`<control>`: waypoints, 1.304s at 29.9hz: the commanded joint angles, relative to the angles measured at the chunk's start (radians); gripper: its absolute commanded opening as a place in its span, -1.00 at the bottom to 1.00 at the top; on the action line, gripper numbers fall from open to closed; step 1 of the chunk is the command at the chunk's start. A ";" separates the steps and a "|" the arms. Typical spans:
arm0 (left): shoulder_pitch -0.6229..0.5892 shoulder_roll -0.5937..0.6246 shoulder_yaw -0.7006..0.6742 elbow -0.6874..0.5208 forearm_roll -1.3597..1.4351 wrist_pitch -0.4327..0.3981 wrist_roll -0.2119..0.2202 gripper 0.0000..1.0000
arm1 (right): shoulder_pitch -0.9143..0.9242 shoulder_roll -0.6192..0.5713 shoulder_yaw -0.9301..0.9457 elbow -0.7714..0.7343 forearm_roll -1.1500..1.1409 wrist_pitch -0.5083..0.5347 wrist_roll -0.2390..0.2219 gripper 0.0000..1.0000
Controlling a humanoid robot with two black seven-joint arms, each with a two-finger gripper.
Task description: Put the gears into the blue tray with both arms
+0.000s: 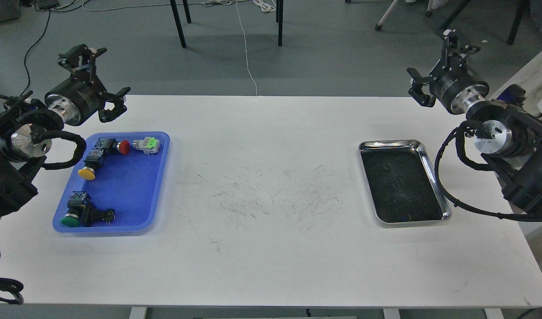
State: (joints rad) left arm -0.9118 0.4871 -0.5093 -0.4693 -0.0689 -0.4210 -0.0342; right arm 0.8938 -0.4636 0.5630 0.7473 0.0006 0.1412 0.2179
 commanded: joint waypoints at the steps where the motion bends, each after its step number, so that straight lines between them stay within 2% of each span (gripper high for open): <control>1: 0.002 0.010 0.000 -0.002 0.000 -0.005 -0.013 0.97 | -0.001 0.005 0.000 -0.002 -0.002 0.000 0.000 0.98; 19: 0.002 0.001 -0.012 0.000 -0.006 -0.002 -0.024 0.97 | 0.001 0.014 -0.002 -0.008 -0.004 -0.002 0.000 0.98; 26: 0.001 0.011 -0.008 0.006 -0.003 -0.065 -0.026 0.97 | -0.001 0.016 -0.002 -0.008 -0.005 -0.003 0.000 0.98; 30: -0.001 0.013 -0.011 0.015 -0.014 -0.068 -0.024 0.97 | -0.004 0.016 -0.003 -0.008 -0.005 -0.003 0.000 0.98; 34: -0.007 0.014 -0.037 0.024 -0.015 -0.068 0.013 0.97 | -0.006 0.014 -0.003 -0.006 -0.005 -0.005 0.000 0.98; 37: -0.009 0.014 -0.072 0.029 -0.020 -0.068 0.141 0.97 | -0.004 0.014 -0.003 -0.006 -0.005 -0.003 0.000 0.98; 39: -0.007 0.016 -0.118 0.031 -0.026 -0.068 0.192 0.97 | -0.004 0.014 -0.003 -0.006 -0.005 -0.003 0.000 0.98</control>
State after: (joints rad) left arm -0.9191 0.5010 -0.5751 -0.4413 -0.0870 -0.4889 0.0770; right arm 0.8886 -0.4483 0.5598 0.7408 -0.0046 0.1371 0.2180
